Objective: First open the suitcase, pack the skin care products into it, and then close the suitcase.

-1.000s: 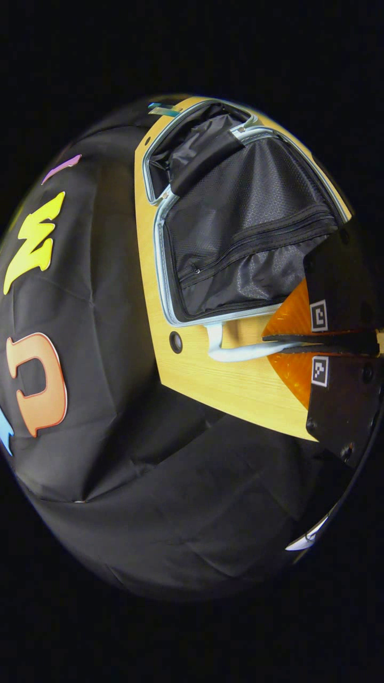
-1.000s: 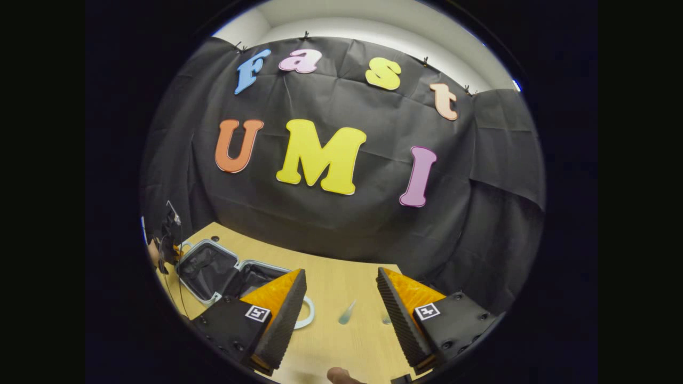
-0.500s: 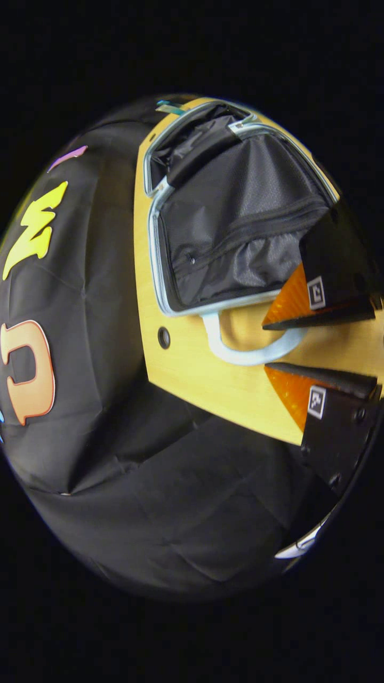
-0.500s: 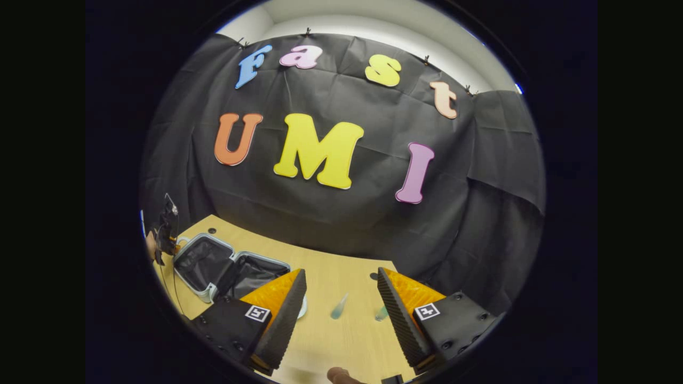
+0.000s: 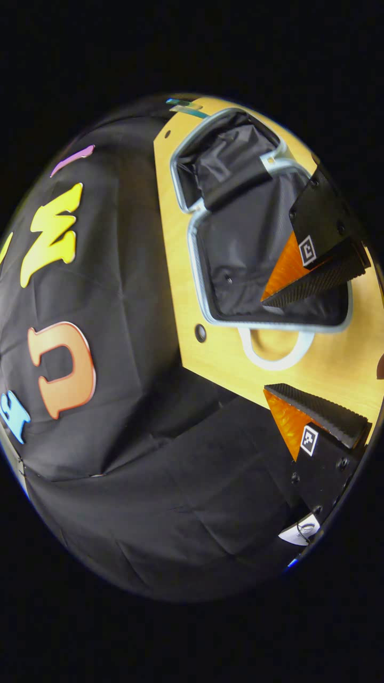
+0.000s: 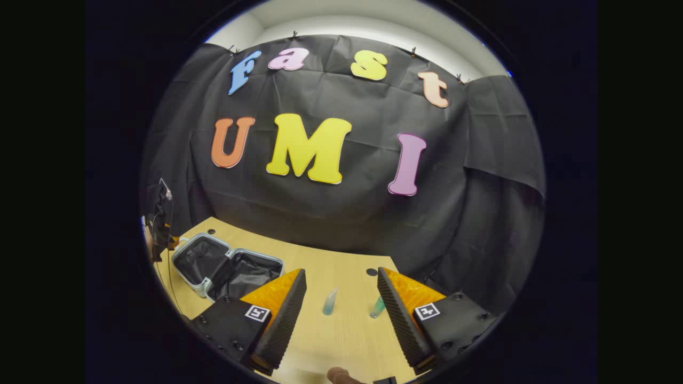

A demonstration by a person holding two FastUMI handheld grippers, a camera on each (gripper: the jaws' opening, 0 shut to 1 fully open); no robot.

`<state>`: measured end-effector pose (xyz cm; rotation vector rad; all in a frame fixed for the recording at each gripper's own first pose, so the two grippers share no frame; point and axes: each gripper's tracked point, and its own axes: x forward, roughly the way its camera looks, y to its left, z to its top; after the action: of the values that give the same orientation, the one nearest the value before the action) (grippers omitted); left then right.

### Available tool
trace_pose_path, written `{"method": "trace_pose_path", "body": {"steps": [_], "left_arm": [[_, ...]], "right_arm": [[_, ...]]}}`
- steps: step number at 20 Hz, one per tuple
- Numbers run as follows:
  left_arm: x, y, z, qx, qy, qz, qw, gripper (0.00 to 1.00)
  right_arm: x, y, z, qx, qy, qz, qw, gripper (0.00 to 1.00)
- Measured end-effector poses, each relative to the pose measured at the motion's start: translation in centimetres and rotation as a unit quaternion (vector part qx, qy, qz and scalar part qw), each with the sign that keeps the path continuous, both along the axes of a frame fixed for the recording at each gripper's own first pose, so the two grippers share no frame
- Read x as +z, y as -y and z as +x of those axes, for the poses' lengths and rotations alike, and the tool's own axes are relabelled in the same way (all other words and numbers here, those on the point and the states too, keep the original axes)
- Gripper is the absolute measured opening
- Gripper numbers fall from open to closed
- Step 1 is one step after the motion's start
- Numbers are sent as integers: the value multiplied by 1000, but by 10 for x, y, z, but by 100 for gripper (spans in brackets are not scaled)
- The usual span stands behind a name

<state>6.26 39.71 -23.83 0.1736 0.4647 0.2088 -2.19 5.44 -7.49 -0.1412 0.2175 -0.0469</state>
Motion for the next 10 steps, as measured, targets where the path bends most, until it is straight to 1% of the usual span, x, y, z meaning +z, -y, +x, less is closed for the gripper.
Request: {"method": "trace_pose_path", "body": {"steps": [3, 5, 6, 8, 10], "left_arm": [[19, 74, 0, -31, 19, -23, 999, 94], [24, 129, 5, -59, 24, -32, 997, 97], [24, 154, 8, -73, 22, -33, 997, 100], [25, 202, 15, -101, 20, -34, 994, 99], [22, 252, 18, -126, 13, -47, 991, 99]], "right_arm": [[-7, 28, 5, -7, -2, 14, 1000, 80], [-8, 47, 10, -12, 4, 6, 1000, 79], [-10, 55, 12, -10, 4, 2, 1000, 80], [-16, 66, 14, -1, 4, -10, 1000, 80], [-22, 74, 16, 11, 4, -22, 1000, 80]]}}
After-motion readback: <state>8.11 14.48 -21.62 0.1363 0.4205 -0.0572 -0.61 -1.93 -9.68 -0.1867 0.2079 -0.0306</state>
